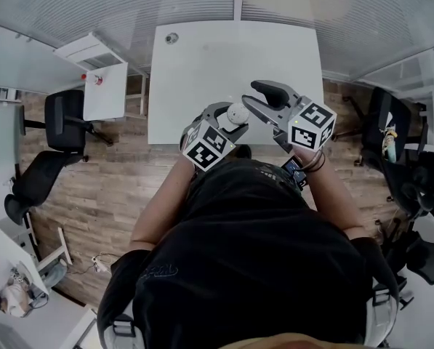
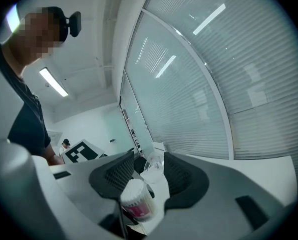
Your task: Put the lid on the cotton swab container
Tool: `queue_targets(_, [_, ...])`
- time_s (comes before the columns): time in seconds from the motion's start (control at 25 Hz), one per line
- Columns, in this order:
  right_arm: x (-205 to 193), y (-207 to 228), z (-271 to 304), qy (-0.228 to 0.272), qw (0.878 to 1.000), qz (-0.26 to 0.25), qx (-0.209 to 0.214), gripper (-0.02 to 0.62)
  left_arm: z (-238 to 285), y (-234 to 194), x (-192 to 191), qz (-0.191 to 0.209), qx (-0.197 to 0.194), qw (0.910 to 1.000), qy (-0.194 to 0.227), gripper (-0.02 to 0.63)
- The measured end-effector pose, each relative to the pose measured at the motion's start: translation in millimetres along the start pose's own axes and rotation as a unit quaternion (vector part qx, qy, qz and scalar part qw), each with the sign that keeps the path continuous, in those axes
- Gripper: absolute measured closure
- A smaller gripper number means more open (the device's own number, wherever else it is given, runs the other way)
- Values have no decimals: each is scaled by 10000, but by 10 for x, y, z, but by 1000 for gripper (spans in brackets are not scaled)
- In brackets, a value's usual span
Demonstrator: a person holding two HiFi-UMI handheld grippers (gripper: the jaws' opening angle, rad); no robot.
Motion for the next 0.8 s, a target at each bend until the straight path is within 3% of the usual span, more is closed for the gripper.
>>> queue_targets(0.36, [-152, 23, -71, -286, 9988, 15, 388, 372, 91, 208, -23, 285, 22, 9994, -184, 337])
queue_targets(0.8, [-207, 9, -11, -534, 9950, -4, 839, 356, 123, 269, -58, 337, 2, 9991, -238, 337])
Point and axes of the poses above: the fingertips, and each gripper's own axes: z forward along the fingers, y to its right, x out of its top, the point moved 2 cm from there along -z, backward along the fingers, and after that the axes turned 8 degrees about -z, right-handed, at the moved point
